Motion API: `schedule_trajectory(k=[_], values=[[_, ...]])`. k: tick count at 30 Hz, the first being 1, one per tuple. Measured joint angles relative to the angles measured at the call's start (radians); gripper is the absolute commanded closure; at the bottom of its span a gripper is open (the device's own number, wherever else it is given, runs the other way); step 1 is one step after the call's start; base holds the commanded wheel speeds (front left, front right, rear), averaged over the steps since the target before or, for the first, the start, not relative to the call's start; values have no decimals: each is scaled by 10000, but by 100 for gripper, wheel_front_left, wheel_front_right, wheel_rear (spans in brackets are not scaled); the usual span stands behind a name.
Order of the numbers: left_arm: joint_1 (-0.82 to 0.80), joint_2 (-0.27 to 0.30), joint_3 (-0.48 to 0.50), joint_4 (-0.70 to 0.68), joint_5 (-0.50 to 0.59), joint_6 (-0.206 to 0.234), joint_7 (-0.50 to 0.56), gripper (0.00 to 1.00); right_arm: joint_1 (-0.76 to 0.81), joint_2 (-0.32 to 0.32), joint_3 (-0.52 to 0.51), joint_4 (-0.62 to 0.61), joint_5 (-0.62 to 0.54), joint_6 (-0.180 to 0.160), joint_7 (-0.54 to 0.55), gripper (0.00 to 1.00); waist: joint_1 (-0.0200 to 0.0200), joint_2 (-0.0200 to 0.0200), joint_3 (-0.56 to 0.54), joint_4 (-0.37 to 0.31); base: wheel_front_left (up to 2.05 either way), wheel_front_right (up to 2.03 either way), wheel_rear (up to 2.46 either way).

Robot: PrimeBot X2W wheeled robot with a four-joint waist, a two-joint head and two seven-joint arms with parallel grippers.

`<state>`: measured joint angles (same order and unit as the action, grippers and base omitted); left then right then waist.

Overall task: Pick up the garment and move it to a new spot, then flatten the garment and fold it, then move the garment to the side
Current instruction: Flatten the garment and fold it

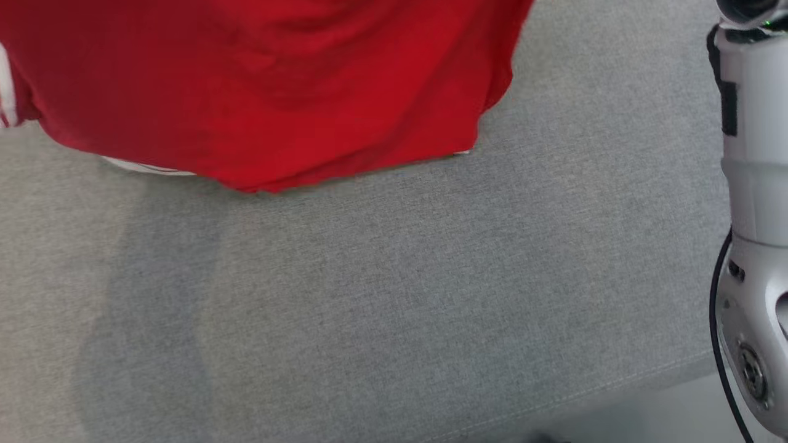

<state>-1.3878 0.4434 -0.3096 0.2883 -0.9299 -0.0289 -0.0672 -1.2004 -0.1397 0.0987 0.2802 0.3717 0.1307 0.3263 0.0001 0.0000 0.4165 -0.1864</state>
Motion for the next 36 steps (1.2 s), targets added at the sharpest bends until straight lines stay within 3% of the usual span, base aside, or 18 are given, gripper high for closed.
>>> schedule_trajectory(k=[7, 10, 14, 19, 22, 29, 36], values=[[-2203, -280, -159, 288, 1360, -681, -1764, 100, -2285, 397, -616, 1430, -518, 0, -2773, 100, 0, 0, 1020, -500, 0, 0, 0], [-3162, -660, 142, -290, 1509, -890, -1923, 100, -2976, 201, -759, 1538, -859, 0, -4033, 100, 1, 0, 1469, -582, 0, 0, 0], [-2917, -1097, 477, -1177, 1480, -982, -1975, 100, -3033, -299, -614, 1751, -1423, 0, -5147, 100, 0, 0, 1979, -525, 0, 0, 0], [-90, -959, -48, -2061, 1195, -988, -1971, 100, -1699, -769, 123, 2767, -1741, 8, -5662, 100, 2, 0, 2423, -152, 0, 0, 0], [1661, -976, 163, -2395, 1072, -988, -1971, 100, -812, -871, 414, 3398, -1593, 8, -5762, 100, 1, 0, 2523, 119, 0, 0, 0], [5891, -1745, 928, -3145, 445, -988, -1971, 100, 1501, -1024, 924, 3781, -594, 8, -5869, 100, -1, 0, 2241, 524, 0, 0, 0], [9149, -2127, 813, -2462, -562, -989, -1971, 100, 3563, -1011, 1367, 4096, 420, 8, -5678, 100, -2, 0, 1213, 701, 0, 0, 0]])
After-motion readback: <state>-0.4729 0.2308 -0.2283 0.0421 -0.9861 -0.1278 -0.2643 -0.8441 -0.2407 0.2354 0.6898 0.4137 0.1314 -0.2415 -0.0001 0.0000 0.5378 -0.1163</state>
